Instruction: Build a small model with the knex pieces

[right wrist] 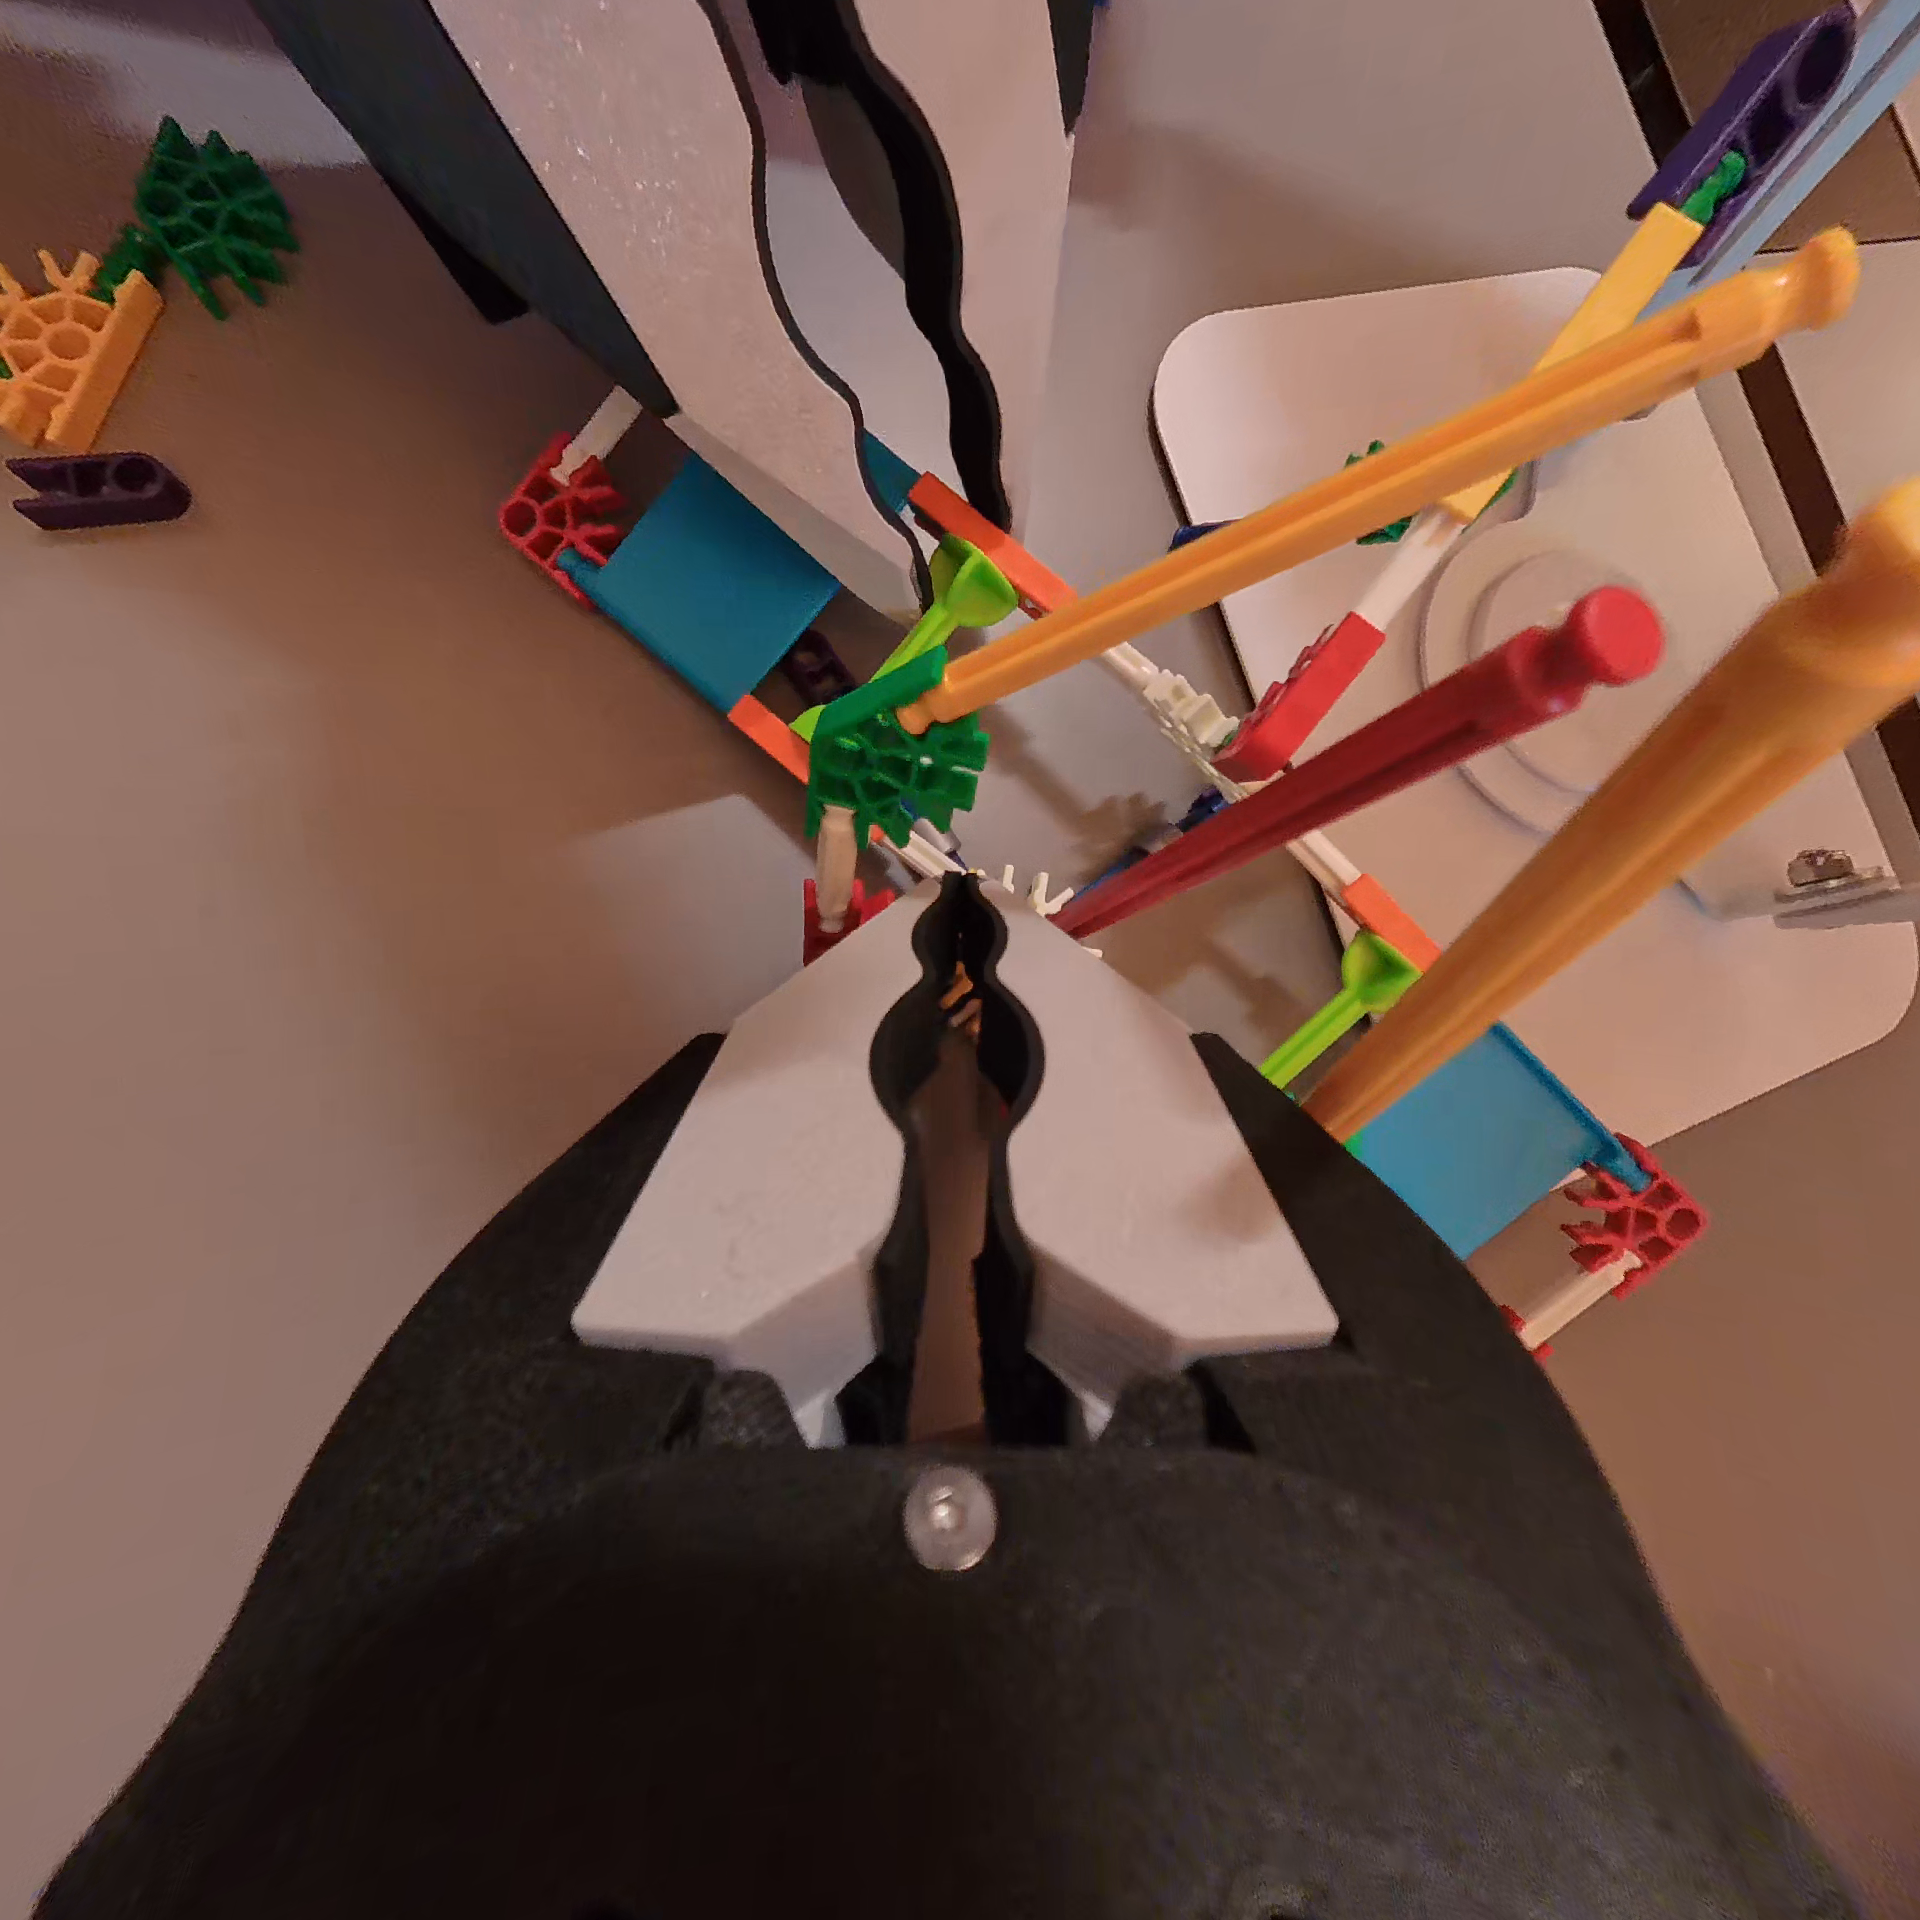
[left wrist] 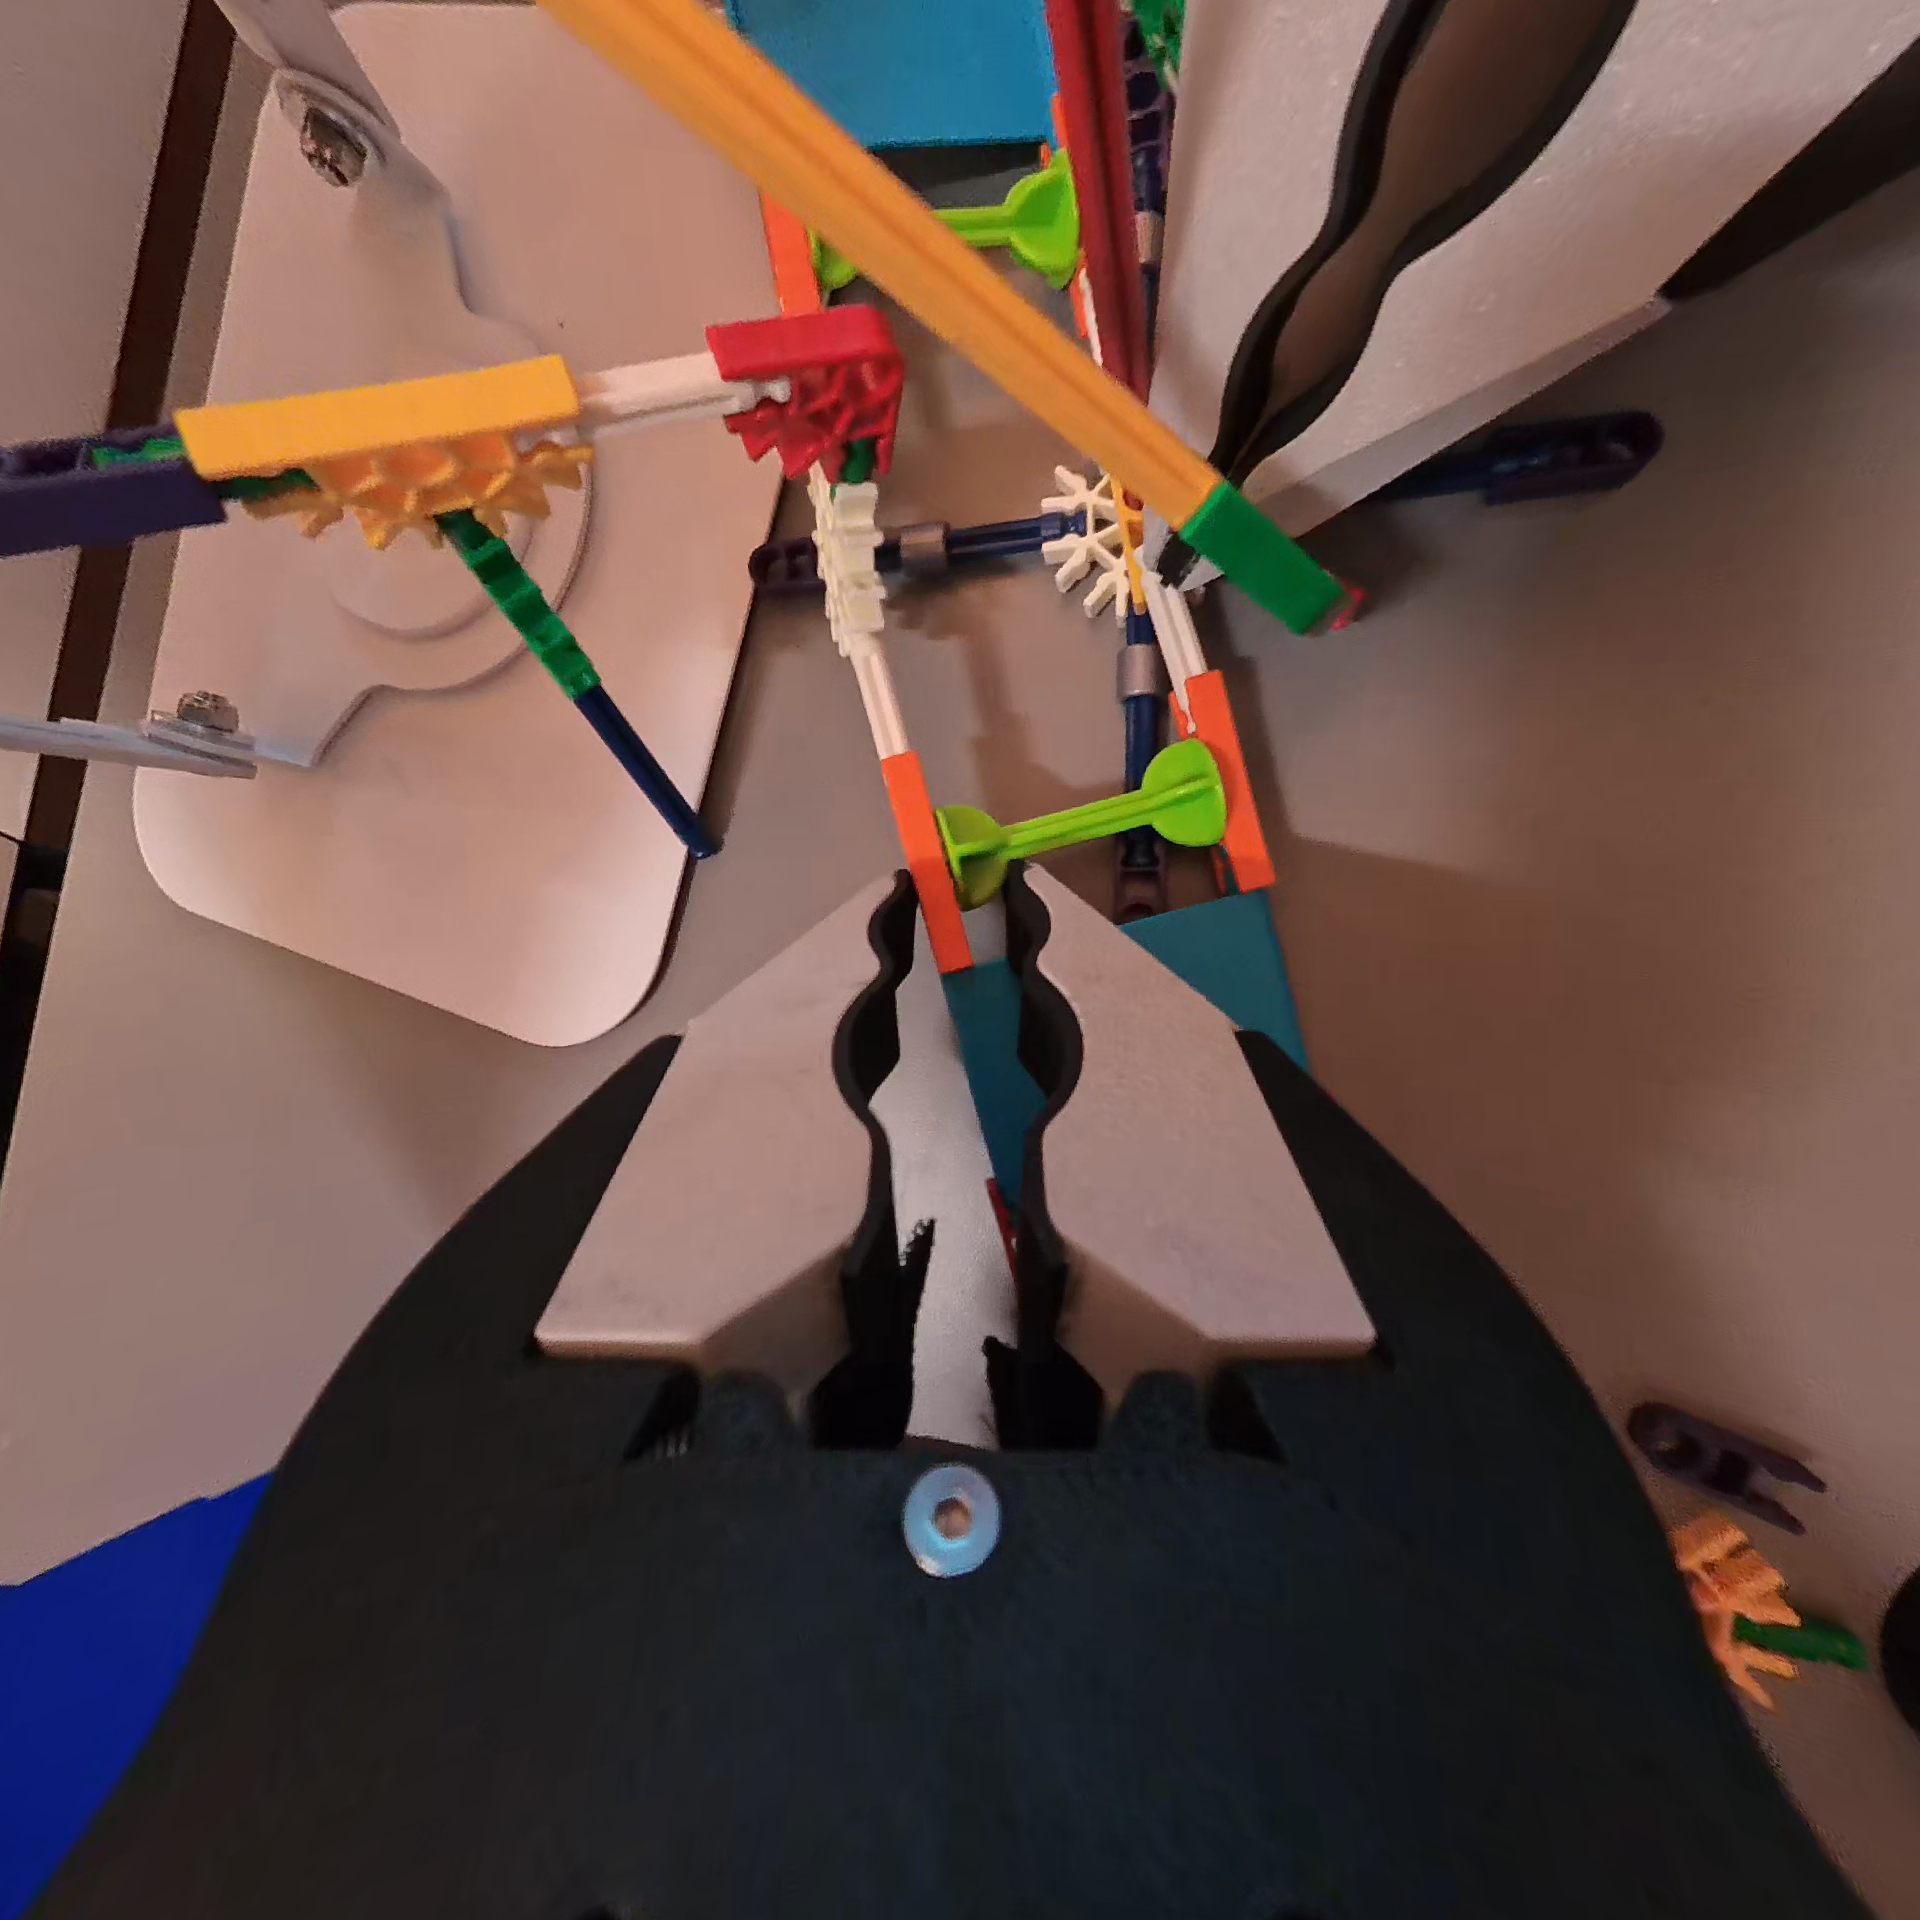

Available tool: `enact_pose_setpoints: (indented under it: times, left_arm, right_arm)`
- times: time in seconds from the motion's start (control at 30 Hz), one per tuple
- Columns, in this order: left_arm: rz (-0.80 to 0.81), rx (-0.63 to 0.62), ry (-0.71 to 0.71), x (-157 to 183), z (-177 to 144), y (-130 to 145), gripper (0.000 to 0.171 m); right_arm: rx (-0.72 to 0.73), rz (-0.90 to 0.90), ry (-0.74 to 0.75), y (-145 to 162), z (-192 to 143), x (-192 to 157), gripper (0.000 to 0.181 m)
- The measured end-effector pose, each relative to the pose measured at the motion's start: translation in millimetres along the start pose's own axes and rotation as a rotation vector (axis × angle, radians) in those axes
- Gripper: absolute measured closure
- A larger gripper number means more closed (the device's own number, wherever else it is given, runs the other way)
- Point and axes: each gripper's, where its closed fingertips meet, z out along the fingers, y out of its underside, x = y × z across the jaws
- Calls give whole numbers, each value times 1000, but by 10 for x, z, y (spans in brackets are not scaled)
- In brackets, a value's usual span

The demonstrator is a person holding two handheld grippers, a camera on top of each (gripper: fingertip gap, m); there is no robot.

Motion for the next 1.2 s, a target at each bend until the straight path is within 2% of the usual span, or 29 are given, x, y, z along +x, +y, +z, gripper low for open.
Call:
enact_pose_setpoints:
  times: [0.13,0.43,0.63,0.9,1.1,1.2]
  left_arm:
    - [42,-10,-47,-51,-8,2,158]
    - [65,-11,-39,-55,-8,1,158]
    - [116,-40,-77,-84,-17,1,158]
    - [191,-60,-103,-107,-8,-24,158]
    - [244,-84,-136,-146,8,-57,158]
    - [258,-75,-147,-161,10,-66,158]
  right_arm:
    - [19,18,-7,-19,-23,0,181]
    - [-20,-35,3,91,-51,-4,181]
    - [3,-27,-7,86,-158,18,181]
    - [-32,-115,35,144,-151,11,181]
    - [25,-193,68,11,-146,-45,181]
    - [-6,-201,84,67,-132,-26,181]
